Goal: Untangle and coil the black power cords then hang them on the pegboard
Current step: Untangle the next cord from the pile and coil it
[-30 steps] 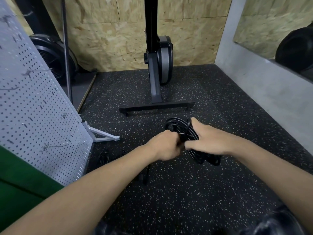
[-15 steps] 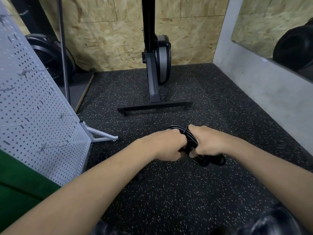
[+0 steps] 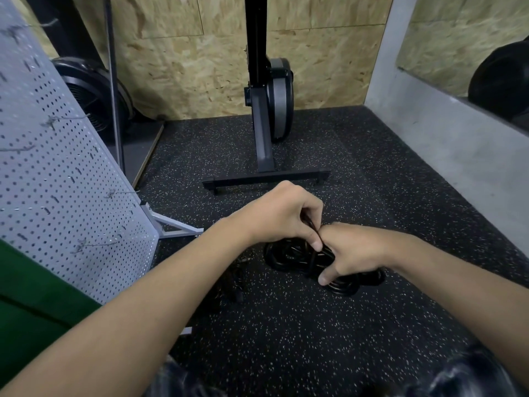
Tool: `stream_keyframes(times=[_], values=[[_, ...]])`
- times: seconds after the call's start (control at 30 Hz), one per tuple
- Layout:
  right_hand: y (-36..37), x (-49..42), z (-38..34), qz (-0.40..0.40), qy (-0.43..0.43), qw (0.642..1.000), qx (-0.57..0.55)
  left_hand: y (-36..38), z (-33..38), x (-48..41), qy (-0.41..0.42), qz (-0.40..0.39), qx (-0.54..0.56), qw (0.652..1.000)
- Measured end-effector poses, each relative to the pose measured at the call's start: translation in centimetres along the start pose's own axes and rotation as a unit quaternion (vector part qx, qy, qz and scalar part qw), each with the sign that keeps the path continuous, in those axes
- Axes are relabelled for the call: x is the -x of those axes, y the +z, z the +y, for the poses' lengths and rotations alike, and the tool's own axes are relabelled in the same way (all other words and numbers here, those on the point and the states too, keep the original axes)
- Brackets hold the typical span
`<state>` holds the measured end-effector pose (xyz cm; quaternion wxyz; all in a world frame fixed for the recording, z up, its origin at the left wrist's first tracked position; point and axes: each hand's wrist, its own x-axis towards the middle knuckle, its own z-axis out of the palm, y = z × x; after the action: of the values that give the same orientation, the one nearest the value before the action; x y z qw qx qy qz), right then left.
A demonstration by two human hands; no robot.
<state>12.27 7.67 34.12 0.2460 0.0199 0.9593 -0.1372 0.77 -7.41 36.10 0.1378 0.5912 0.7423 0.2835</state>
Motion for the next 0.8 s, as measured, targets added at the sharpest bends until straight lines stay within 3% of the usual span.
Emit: stream_keyframes(times=[0.17, 0.33, 0.5, 0.67, 0.8], values=[[0.1, 1.0, -1.4, -0.030, -0.029, 0.999, -0.006, -0.6, 0.3, 0.5, 0.024, 0.042, 0.035, 0.998], [0.6, 1.8, -2.1, -0.025, -0.019, 0.999, 0.011, -0.2, -1.5, 1.2, -0.042, 0.063, 0.120, 0.990], [0.6, 2.6, -2.1, 0.018, -0.049, 0.998, -0.021, 1.0, -3.1, 1.6, -0.097, 0.034, 0.215, 0.971], [-0.6, 2.8, -1.5, 0.071, -0.056, 0.994, -0.067, 1.2, -3.4, 1.3, -0.130, 0.056, 0.192, 0.971], [-0.8, 3.2, -1.5, 0.105, -0.031, 0.994, -0.023, 1.8, -4.0, 1.6, -0.169, 0.059, 0.232, 0.956]])
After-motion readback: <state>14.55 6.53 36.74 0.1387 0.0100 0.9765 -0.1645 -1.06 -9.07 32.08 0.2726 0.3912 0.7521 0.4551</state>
